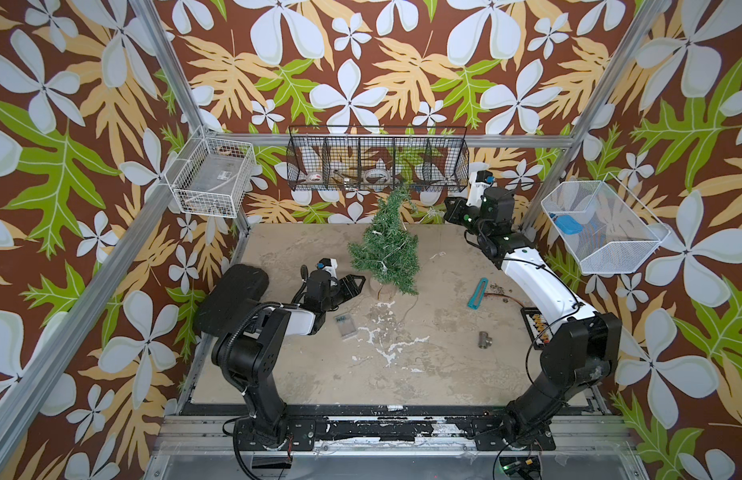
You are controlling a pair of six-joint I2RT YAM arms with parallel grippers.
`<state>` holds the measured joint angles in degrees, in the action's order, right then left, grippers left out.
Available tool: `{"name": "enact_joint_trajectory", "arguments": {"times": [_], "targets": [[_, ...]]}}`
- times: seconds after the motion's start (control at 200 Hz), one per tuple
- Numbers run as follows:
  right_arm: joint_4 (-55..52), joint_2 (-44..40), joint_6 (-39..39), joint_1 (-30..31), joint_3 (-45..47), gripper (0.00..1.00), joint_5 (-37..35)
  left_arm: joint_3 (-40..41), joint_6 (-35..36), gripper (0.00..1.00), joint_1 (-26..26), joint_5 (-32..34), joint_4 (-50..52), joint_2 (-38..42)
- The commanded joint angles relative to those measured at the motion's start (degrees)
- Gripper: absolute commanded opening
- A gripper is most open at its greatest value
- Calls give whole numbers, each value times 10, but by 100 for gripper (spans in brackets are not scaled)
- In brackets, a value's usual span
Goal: Remove string lights from the small christmas tree
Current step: Remove the light string from the Christmas tree.
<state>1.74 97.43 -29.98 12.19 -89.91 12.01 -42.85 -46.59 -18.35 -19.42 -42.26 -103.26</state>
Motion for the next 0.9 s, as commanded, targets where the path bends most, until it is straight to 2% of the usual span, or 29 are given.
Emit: {"name": "enact_joint_trajectory", "arguments": {"times": [0.0,0.165,0.395,0.561,0.691,0.781,0.896], "targets": [[-1,3,0,0,-8,0,5,-31,-11,69,-2,-25,3,-38],[-16,-11,6,-1,1,0,4,-74,-1,67,-3,-53,24,-86],[-5,-22,-2,-2,24,0,2,-118,41,62,-4,-35,82,-112],[-67,7,-5,-13,-24,0,-9,-136,53,61,-8,-31,111,-124],[-63,-1,-17,-20,-2,0,8,-156,65,58,-19,-32,135,-134],[-45,-14,-19,-24,29,0,10,-176,84,51,-30,-29,161,-149],[-51,-25,-19,-28,40,0,12,-195,95,37,-33,-39,185,-169]]}}
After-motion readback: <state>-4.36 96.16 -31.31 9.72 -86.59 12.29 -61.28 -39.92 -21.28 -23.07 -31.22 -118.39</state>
